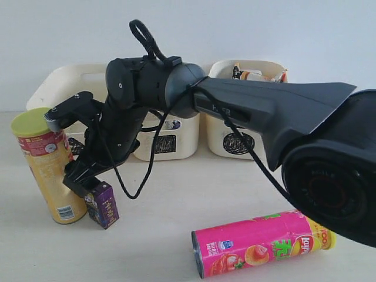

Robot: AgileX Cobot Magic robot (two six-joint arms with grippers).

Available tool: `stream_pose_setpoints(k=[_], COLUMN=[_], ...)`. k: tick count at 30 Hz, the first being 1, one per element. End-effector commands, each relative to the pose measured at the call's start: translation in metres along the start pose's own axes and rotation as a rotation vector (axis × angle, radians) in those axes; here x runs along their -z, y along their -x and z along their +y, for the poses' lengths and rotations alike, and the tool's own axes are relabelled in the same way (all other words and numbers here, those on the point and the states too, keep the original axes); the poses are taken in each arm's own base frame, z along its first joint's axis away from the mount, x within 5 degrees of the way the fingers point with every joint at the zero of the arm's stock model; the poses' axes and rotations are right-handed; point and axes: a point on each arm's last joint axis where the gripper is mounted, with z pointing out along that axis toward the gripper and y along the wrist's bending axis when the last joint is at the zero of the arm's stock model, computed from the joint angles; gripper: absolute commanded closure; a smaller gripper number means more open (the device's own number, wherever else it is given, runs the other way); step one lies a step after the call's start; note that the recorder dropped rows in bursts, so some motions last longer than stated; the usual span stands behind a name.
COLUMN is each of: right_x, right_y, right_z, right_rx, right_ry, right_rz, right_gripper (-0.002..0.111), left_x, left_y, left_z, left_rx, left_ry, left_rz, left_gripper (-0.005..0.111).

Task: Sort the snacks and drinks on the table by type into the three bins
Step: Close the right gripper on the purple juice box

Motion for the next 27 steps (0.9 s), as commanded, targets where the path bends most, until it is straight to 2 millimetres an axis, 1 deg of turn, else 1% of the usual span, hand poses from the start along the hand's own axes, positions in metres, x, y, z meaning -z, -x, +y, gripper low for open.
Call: stream_pose_setpoints(k=[1, 5, 8, 12, 15, 18, 21, 27], right_x=[-0.015, -0.011, 0.001, 0.046, 0.062, 0.059, 0.044, 0.013], right_y=[-0.01, -0.008, -0.002, 0.015, 0.016, 0.008, -0.001, -0.017], right_z=[-0.002, -0.002, -0.002, 0.003, 0.006, 0.008, 0.008, 0.004], right_rx=[0.0, 0.01, 0.016, 0.025, -0.015, -0.063, -0.093, -0.139], right_ry=[-0.002, -0.008, -0.017, -0.042, -0.031, -0.008, -0.005, -0.035], right_rz=[0.06, 0.048, 0.023, -0.068, -0.056, 0.016, 0.036, -0.044], right_gripper=[0.033, 0.033, 0.032, 0.032, 0.033, 0.033, 0.033, 0.033], left_x=[0.0, 0.0, 0.0, 0.0, 0.0, 0.0, 0.0, 0.0], left_y=[0.001, 0.001, 0.001, 0.001, 0.001, 0.001, 0.001, 0.001], left_z=[0.0, 0.0, 0.0, 0.0, 0.0, 0.0, 0.0, 0.0], left_rx=[0.011, 0.011, 0.011, 0.011, 0.011, 0.011, 0.011, 0.011], left_ry=[0.0, 0.0, 0.0, 0.0, 0.0, 0.0, 0.0, 0.0], left_rz=[-0.013, -0.013, -0.013, -0.013, -0.013, -0.013, -0.013, -0.013], left_gripper=[0.102, 0.102, 0.102, 0.102, 0.102, 0.102, 0.102, 0.102])
